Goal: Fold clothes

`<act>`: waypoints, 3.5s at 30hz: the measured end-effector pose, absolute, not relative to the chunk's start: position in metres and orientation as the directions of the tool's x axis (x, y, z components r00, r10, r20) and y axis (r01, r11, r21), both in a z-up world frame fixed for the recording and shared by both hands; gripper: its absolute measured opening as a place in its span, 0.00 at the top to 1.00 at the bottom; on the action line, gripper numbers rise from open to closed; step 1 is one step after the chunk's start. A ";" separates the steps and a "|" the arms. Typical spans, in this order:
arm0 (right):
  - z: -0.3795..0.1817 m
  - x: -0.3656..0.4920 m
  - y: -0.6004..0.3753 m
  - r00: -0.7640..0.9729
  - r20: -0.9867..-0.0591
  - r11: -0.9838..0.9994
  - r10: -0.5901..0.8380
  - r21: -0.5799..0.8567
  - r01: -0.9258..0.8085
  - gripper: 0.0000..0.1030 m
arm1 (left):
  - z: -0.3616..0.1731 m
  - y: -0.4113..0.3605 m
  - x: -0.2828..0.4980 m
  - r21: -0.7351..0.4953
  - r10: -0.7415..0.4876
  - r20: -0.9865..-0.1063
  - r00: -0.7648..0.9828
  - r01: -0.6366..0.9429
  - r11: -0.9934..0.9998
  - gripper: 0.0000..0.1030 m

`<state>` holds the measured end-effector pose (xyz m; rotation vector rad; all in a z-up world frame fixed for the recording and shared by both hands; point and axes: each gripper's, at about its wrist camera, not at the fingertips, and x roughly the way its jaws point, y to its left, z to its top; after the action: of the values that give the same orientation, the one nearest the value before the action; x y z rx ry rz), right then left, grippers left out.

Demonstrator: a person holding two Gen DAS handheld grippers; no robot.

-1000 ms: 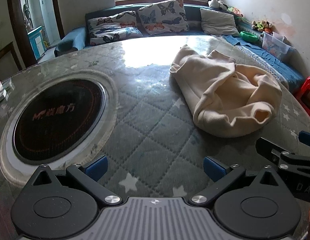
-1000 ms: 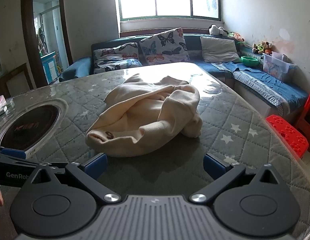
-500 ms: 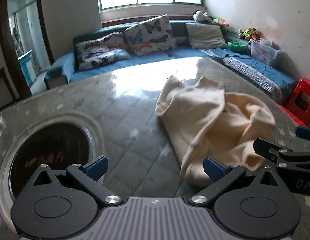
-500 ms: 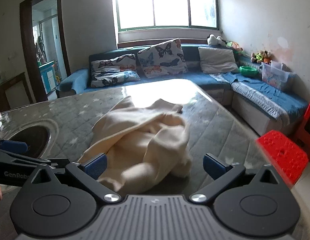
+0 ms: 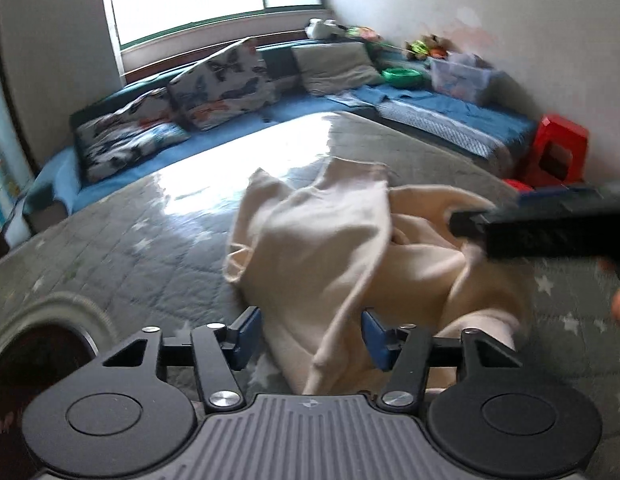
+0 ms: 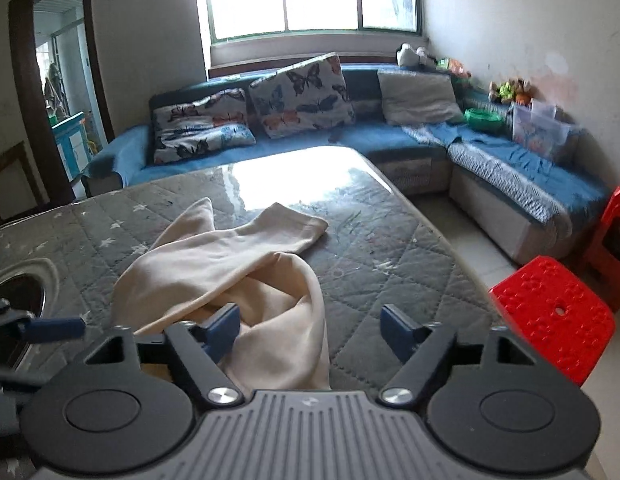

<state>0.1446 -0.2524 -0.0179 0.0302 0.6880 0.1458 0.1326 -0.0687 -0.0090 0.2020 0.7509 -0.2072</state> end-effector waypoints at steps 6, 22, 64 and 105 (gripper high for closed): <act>-0.034 0.165 -0.253 0.712 -0.684 0.987 0.158 0.099 -0.125 0.68 | -0.018 -0.059 0.138 0.075 -0.117 -0.698 0.707 0.234 0.969 0.90; 0.004 0.075 -0.238 0.736 -0.574 0.930 0.359 0.160 -0.329 0.92 | 0.015 0.032 0.040 -0.023 -0.023 -0.632 0.774 0.011 1.000 0.97; 0.026 0.014 -0.191 0.745 -0.521 0.876 0.416 0.012 -0.481 0.98 | -0.010 0.002 0.012 0.195 -0.012 -0.582 0.813 0.154 0.969 0.96; -0.019 0.035 -0.339 0.768 -0.640 0.984 -0.011 0.131 0.123 0.38 | -0.017 0.170 -0.068 -0.026 0.244 -0.727 0.642 -0.380 0.924 0.84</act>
<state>0.0348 -0.3395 -0.0192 0.1691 0.6916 -0.0729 -0.0680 0.1701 -0.0172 -0.1827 0.7988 0.3581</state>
